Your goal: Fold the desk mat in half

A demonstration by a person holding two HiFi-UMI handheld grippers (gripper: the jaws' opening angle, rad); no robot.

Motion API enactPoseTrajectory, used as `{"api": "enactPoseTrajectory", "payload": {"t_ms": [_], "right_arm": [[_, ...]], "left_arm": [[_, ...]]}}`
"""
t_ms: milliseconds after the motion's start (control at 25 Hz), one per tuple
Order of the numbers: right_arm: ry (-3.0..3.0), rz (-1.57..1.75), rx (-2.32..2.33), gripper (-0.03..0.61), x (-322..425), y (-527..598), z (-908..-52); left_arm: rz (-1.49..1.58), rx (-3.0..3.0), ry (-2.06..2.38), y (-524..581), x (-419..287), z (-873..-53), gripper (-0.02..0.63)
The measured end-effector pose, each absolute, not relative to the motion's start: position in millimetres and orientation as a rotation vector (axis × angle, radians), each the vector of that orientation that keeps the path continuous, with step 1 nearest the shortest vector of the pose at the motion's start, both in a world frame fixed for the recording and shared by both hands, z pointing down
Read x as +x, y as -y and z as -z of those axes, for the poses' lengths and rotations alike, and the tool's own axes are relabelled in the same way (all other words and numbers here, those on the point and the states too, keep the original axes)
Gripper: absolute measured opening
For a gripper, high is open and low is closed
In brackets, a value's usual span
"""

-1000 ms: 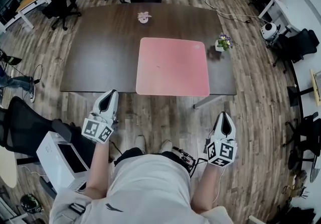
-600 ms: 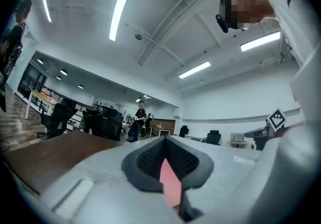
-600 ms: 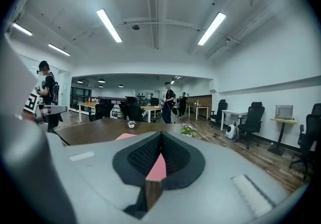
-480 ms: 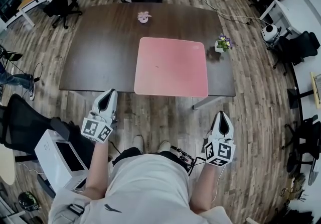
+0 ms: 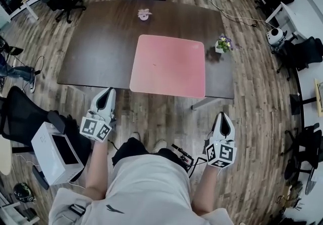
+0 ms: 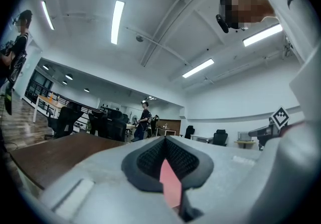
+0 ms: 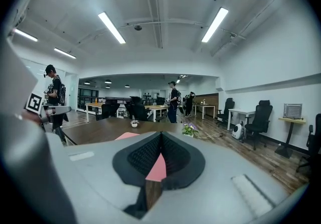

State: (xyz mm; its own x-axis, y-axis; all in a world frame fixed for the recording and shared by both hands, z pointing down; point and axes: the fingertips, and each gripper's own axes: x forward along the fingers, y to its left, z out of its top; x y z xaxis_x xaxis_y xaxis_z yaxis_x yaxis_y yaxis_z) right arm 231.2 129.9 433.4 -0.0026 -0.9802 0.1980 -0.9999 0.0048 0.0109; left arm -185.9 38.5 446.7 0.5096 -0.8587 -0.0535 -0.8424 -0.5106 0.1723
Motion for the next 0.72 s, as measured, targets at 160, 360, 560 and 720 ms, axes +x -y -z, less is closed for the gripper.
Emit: {"api": "enactPoseTrajectory", "payload": {"t_ms": [160,360,560,720], "right_arm": [[2.156,-0.206,2.071,0.002,236,-125,-435],[2.174,-0.232,2.076,0.002,245,-105,-436],[2.163,-0.239,2.077,0.002,244,-72,-443],[2.150,-0.240,2.091,0.002,238,-43,-444]], "left_arm": [[0.191,2.609,1.502,-45,-179,-448,0.005],[0.186,2.604,1.510,-31,-172,-446,0.005],[0.189,2.608,1.490,1,-171,-450,0.005],[0.191,2.614,1.469,33,-174,-454,0.005]]}}
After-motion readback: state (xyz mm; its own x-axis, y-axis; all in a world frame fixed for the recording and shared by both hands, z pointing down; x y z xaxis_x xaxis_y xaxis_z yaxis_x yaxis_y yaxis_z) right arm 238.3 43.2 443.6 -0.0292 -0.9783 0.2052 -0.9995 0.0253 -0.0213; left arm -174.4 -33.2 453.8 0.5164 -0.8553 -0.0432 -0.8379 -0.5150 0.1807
